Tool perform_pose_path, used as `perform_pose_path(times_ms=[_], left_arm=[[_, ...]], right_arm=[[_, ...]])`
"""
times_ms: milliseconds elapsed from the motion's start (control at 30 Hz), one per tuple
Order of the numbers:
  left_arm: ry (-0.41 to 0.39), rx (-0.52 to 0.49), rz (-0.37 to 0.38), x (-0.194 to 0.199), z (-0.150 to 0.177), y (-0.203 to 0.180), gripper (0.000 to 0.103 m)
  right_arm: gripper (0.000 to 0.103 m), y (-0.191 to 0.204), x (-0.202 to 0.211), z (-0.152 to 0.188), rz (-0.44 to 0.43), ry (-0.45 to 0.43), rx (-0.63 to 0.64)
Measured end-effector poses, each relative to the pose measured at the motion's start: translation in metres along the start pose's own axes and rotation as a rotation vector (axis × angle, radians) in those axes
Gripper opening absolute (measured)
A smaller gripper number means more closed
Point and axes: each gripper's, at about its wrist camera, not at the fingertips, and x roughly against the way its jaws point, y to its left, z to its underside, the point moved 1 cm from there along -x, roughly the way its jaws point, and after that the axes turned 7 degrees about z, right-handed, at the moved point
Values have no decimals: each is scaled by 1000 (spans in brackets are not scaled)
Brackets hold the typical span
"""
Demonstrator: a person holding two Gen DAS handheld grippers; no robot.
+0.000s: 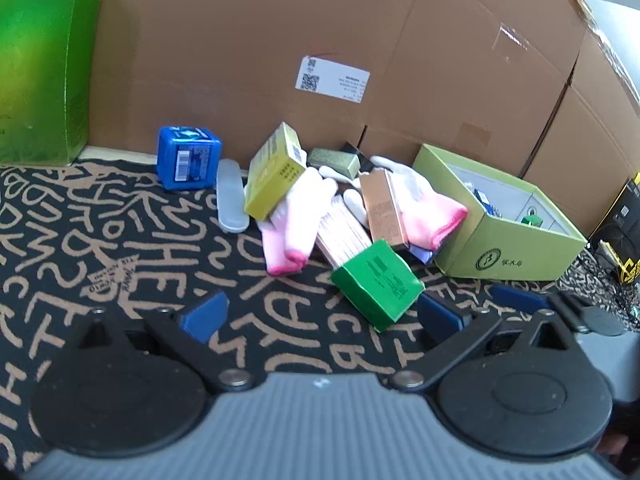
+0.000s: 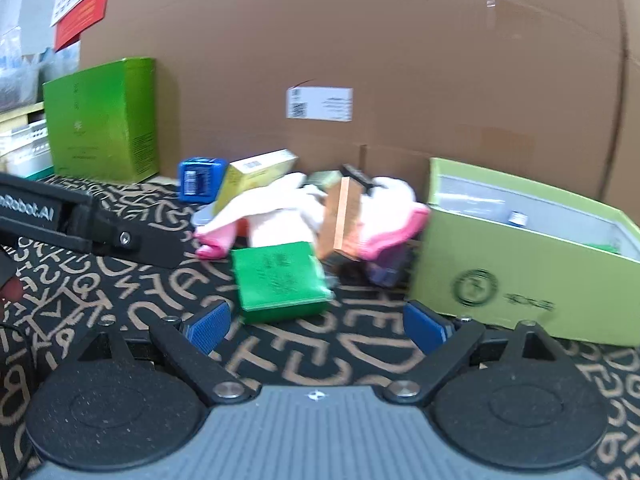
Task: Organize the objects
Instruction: 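Move both tools back toward the pile, then grasp the white-yellow box with the left tool while the right tool grasps the green box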
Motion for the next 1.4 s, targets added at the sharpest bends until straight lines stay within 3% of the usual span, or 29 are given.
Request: perform_pose_path(times_ms=[300, 433, 700, 833, 900, 967, 1033, 1200, 1400], left_arm=[[-8, -29, 8, -6, -14, 8, 103], [-13, -45, -8, -18, -27, 12, 103], [-67, -14, -71, -56, -67, 24, 102], [-56, -51, -88, -90, -87, 26, 82], [-40, -56, -100, -103, -90, 27, 77], [-27, -60, -108, -110, -92, 28, 63], [-6, -46, -85, -112, -92, 33, 35], [-9, -29, -87, -90, -84, 38, 22], [66, -8, -26, -30, -43, 36, 21]], right_arm=[[94, 19, -50, -14, -46, 80, 66], [70, 17, -56, -14, -52, 103, 38], [70, 16, -43, -9, -38, 89, 4], [70, 18, -36, -8, -44, 77, 11], [70, 16, -34, -7, -47, 76, 1], [70, 14, -33, -6, -51, 78, -9], [70, 12, -31, -5, -53, 80, -16], [70, 12, -22, -1, -67, 82, -26], [70, 9, 1, 12, -84, 103, -12]])
